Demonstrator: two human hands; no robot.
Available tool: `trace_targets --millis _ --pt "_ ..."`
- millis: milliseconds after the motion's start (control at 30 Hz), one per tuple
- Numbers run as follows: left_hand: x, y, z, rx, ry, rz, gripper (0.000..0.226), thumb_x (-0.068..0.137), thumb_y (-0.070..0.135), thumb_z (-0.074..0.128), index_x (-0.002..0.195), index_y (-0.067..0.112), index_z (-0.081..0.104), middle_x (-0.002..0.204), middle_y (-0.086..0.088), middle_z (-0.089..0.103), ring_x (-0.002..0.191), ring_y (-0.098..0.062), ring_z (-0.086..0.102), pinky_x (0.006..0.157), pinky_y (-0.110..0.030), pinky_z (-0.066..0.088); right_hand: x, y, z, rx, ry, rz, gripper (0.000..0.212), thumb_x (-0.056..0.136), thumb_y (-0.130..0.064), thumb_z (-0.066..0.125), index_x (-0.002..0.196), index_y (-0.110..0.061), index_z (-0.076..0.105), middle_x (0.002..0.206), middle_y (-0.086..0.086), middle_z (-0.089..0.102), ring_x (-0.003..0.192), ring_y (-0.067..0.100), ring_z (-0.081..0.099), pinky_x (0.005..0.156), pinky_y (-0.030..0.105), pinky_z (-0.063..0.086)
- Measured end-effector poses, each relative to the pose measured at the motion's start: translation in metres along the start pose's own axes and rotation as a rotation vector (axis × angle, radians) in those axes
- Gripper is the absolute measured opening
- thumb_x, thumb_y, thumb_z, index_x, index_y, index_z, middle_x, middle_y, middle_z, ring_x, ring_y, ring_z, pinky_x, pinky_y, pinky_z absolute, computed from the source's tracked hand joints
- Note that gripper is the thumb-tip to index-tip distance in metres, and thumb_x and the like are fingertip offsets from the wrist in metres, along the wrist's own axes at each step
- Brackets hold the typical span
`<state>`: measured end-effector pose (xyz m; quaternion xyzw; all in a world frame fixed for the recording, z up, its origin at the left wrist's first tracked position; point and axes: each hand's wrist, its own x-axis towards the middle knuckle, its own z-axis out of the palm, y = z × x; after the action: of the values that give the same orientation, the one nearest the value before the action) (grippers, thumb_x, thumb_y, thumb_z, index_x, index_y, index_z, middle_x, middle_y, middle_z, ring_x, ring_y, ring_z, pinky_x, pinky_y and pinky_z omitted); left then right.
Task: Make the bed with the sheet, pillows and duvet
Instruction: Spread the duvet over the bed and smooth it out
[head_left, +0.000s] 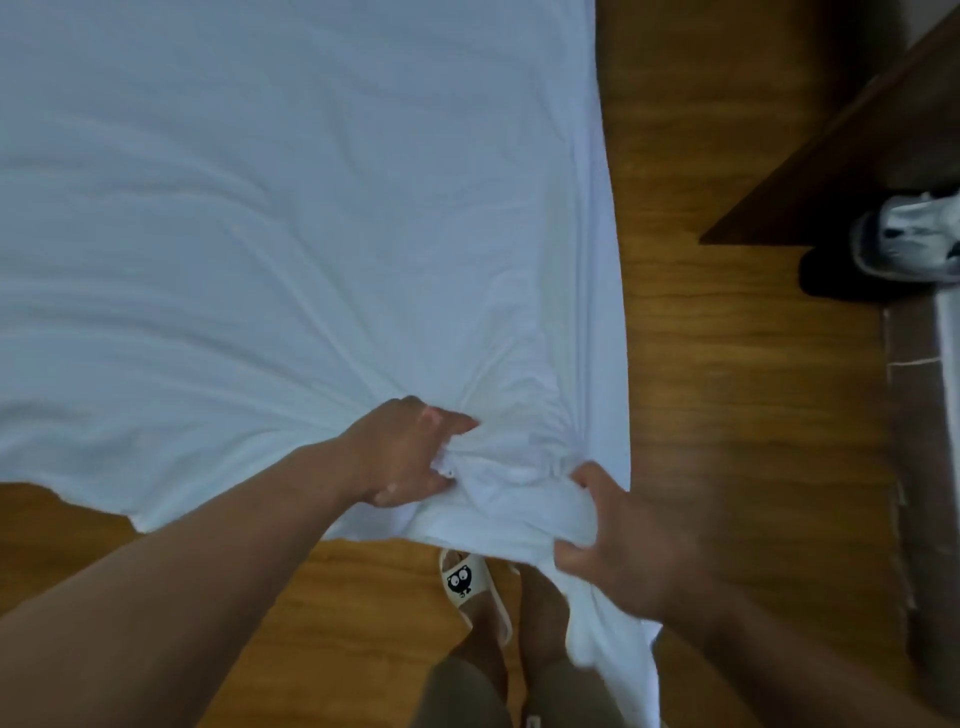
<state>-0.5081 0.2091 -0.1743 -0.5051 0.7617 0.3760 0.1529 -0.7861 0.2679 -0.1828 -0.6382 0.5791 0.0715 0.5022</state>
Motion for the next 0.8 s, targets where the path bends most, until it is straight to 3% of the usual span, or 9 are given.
trace_targets --millis 67,133,200,267,367,500,600,700,800 --pt "-0.006 -0.006 0.007 -0.053 -0.068 0.012 0.075 0.084 0.053 0.068 0.150 0.036 0.037 0.138 0.008 0.058 0.120 -0.015 0.056 0.098 -0.026 0.043 -0.012 -0.002 0.012 -0.010 0.005 0.038 0.063 0.064 -0.061 0.070 0.109 -0.052 0.028 0.088 -0.019 0.058 0.068 0.001 0.062 0.047 0.007 0.042" --pt "-0.022 -0.005 0.027 -0.207 -0.101 -0.049 0.092 0.078 0.068 0.068 0.154 0.038 0.026 0.155 0.009 0.040 0.139 -0.015 0.039 0.113 -0.030 0.032 -0.019 -0.004 0.011 -0.008 0.007 0.070 0.064 0.066 -0.053 0.076 0.110 -0.047 0.029 0.088 -0.016 0.059 0.068 0.004 0.062 0.047 0.010 0.045" --pt "-0.043 0.008 0.061 -0.315 0.027 -0.149 0.103 0.072 0.081 0.061 0.156 0.040 0.017 0.162 0.008 0.025 0.148 -0.014 0.022 0.121 -0.035 0.018 -0.029 -0.003 0.004 -0.103 0.011 0.054 0.069 0.066 -0.052 0.077 0.114 -0.047 0.029 0.083 -0.015 0.058 0.065 0.004 0.061 0.046 0.012 0.045" --pt "-0.057 0.030 0.095 -0.189 0.163 -0.271 0.104 0.074 0.084 0.050 0.157 0.041 0.003 0.165 0.002 0.013 0.152 -0.019 0.008 0.123 -0.042 0.005 -0.041 -0.005 -0.003 -0.253 0.007 0.019 0.072 0.065 -0.052 0.076 0.120 -0.046 0.030 0.079 -0.012 0.059 0.066 0.005 0.060 0.053 0.017 0.050" --pt "-0.057 0.059 0.131 -0.046 0.188 -0.331 0.102 0.082 0.077 0.046 0.157 0.034 -0.009 0.167 -0.001 -0.001 0.153 -0.025 -0.007 0.122 -0.052 -0.005 -0.055 -0.006 -0.007 -0.413 -0.027 -0.024 0.071 0.069 -0.050 0.072 0.128 -0.045 0.033 0.087 -0.005 0.066 0.077 0.010 0.063 0.072 0.031 0.057" --pt "-0.044 0.054 0.142 -0.145 0.097 -0.269 0.115 0.071 0.086 0.049 0.156 0.037 -0.011 0.166 0.006 -0.013 0.151 -0.023 -0.018 0.121 -0.052 -0.008 -0.076 0.015 0.004 -0.564 -0.149 -0.053 0.064 0.063 -0.055 0.063 0.127 -0.057 0.052 0.106 -0.015 0.070 0.093 0.004 0.066 0.069 0.013 0.040" --pt "-0.045 0.042 0.165 -0.238 0.119 -0.193 0.114 0.067 0.091 0.046 0.154 0.045 -0.011 0.161 0.016 -0.021 0.147 -0.014 -0.028 0.120 -0.043 -0.016 -0.064 0.048 0.017 -0.631 -0.227 -0.025 0.056 0.066 -0.059 0.060 0.121 -0.064 0.053 0.115 -0.026 0.067 0.104 0.001 0.063 0.074 0.014 0.042" --pt "-0.042 0.056 0.213 -0.483 0.231 -0.349 0.099 0.079 0.082 0.050 0.156 0.045 0.000 0.164 0.018 -0.012 0.150 -0.009 -0.018 0.120 -0.029 -0.009 -0.017 0.079 0.030 -0.763 -0.356 -0.074 0.054 0.083 -0.052 0.056 0.137 -0.052 0.048 0.135 -0.019 0.060 0.121 0.006 0.056 0.096 0.024 0.047" --pt "-0.030 0.069 0.253 -0.971 0.499 -0.843 0.091 0.086 0.066 0.060 0.158 0.029 0.018 0.165 0.001 0.015 0.150 -0.020 0.017 0.121 -0.032 0.019 0.043 0.068 0.032 -0.914 -0.523 -0.171 0.073 0.083 -0.061 0.063 0.147 -0.033 0.040 0.141 -0.007 0.054 0.130 0.017 0.050 0.104 0.035 0.044"
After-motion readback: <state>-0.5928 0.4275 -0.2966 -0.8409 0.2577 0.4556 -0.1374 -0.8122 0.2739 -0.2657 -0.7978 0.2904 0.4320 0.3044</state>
